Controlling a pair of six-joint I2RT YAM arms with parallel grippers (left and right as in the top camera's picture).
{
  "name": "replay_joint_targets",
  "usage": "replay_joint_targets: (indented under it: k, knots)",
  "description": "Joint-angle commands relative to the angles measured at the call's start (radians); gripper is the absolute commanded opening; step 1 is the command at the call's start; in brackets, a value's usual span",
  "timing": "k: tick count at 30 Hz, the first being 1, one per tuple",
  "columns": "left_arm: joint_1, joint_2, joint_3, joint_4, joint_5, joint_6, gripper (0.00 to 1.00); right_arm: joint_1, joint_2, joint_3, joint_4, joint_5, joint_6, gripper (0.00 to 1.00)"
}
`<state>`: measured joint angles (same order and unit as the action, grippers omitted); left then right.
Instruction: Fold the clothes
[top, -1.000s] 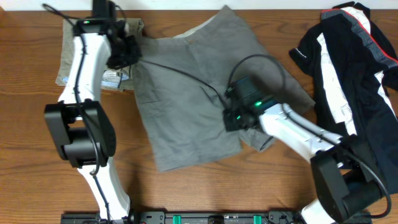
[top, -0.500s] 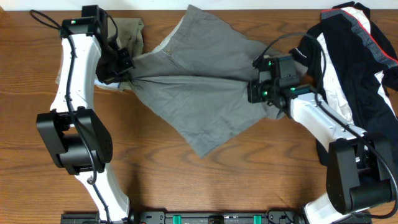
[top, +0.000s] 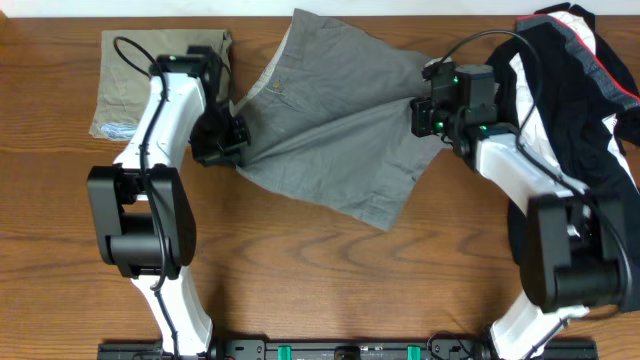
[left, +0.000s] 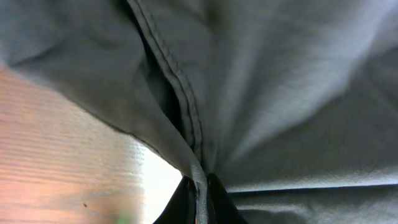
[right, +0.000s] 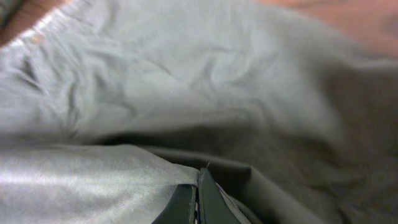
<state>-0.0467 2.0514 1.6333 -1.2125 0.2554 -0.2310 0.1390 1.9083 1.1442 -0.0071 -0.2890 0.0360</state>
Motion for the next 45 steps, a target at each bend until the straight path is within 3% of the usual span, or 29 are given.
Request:
replay_joint_targets:
  k: [1, 8, 14, 18, 25, 26, 28, 31, 34, 36, 37, 39, 40, 42, 45]
  knots:
    - [-0.010, -0.021, -0.048, 0.008, -0.021, -0.024, 0.06, -0.020, 0.083, 0.095, -0.029, -0.008, -0.034, 0.01]
    - [-0.012, -0.021, -0.069, 0.023, -0.021, -0.034, 0.06, -0.039, 0.111, 0.293, -0.293, -0.007, -0.064, 0.01]
    - [-0.011, -0.021, -0.069, 0.051, -0.021, -0.037, 0.06, -0.037, 0.100, 0.459, -0.775, -0.062, -0.052, 0.01]
    - [-0.009, -0.021, -0.069, 0.098, -0.021, -0.037, 0.06, -0.009, 0.100, 0.467, -0.984, -0.082, -0.052, 0.01]
    - [0.023, -0.021, -0.069, 0.178, -0.021, -0.037, 0.06, 0.033, 0.098, 0.457, -1.141, -0.003, -0.058, 0.02]
    - [0.029, -0.021, -0.069, 0.190, -0.021, -0.037, 0.06, 0.032, 0.096, 0.457, -1.136, 0.006, -0.051, 0.07]
    - [0.040, -0.021, -0.069, 0.214, -0.021, -0.036, 0.06, 0.032, 0.086, 0.459, -1.119, 0.008, -0.052, 0.36]
    - [0.049, -0.021, -0.069, 0.258, -0.021, -0.015, 0.06, 0.036, 0.042, 0.459, -1.080, 0.019, -0.052, 0.66]
    - [0.048, -0.021, -0.069, 0.283, -0.021, 0.005, 0.06, 0.044, -0.017, 0.459, -1.059, 0.046, -0.053, 0.85]
    - [0.047, -0.021, -0.069, 0.286, -0.021, 0.005, 0.06, 0.051, -0.064, 0.459, -1.059, 0.050, -0.062, 0.91]
    - [0.047, -0.021, -0.069, 0.285, -0.021, 0.005, 0.10, 0.055, -0.085, 0.459, -1.063, 0.050, -0.064, 0.92]
    - [0.047, -0.021, -0.069, 0.280, -0.020, 0.005, 0.50, 0.070, -0.117, 0.459, -1.078, 0.048, -0.067, 0.92]
    - [0.047, -0.021, -0.069, 0.276, -0.020, 0.005, 0.65, 0.080, -0.126, 0.458, -1.090, 0.045, -0.072, 0.92]
    - [0.048, -0.021, -0.069, 0.268, -0.021, 0.011, 0.75, 0.114, -0.132, 0.458, -1.120, 0.044, -0.080, 0.91]
    - [0.055, -0.029, -0.061, 0.244, -0.040, 0.031, 0.77, 0.184, -0.132, 0.458, -1.175, 0.027, -0.129, 0.87]
